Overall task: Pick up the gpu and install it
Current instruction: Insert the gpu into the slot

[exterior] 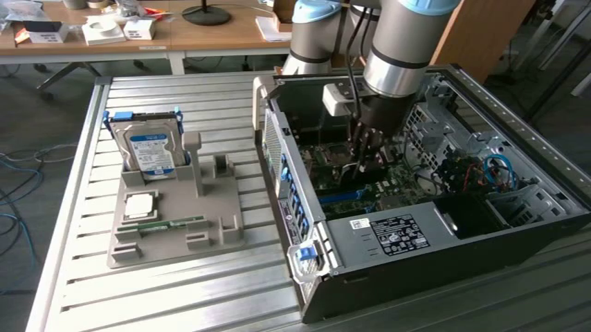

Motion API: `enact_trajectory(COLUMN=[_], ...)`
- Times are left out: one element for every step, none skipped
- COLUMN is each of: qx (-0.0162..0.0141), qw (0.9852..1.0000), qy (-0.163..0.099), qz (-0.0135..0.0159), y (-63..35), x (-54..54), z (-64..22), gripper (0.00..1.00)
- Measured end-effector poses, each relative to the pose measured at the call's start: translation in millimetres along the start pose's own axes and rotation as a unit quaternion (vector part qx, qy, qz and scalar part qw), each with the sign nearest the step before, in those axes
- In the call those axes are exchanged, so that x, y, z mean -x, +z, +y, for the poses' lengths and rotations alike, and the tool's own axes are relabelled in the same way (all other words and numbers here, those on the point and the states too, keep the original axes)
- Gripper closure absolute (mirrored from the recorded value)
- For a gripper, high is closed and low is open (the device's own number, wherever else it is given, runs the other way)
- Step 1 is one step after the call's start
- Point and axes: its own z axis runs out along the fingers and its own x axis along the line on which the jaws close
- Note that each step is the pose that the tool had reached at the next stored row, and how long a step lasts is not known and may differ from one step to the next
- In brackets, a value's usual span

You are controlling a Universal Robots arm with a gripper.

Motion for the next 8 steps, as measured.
enact_trajectory(qx=[0.0,0.0,0.0,0.0,0.0,0.0,0.0,0.0], qw=[1.0,1.0,1.0,1.0,1.0,1.0,1.0,1.0], qy=[0.0,0.0,0.0,0.0,0.0,0.0,0.0,0.0], qz=[0.0,0.0,0.0,0.0,0.0,0.0,0.0,0.0], y=[0.1,0.2,0.4,0.6,0.8,1.0,1.1,1.3], x=[0.0,0.0,0.0,0.0,-0.1,-0.1,-0.1,-0.2], z=[0.2,0.4,0.4,0.5,0.6,0.6,0.6,0.8], gripper=[0.74,0.74,0.74,0.74,0.74,0.74,0.74,0.74])
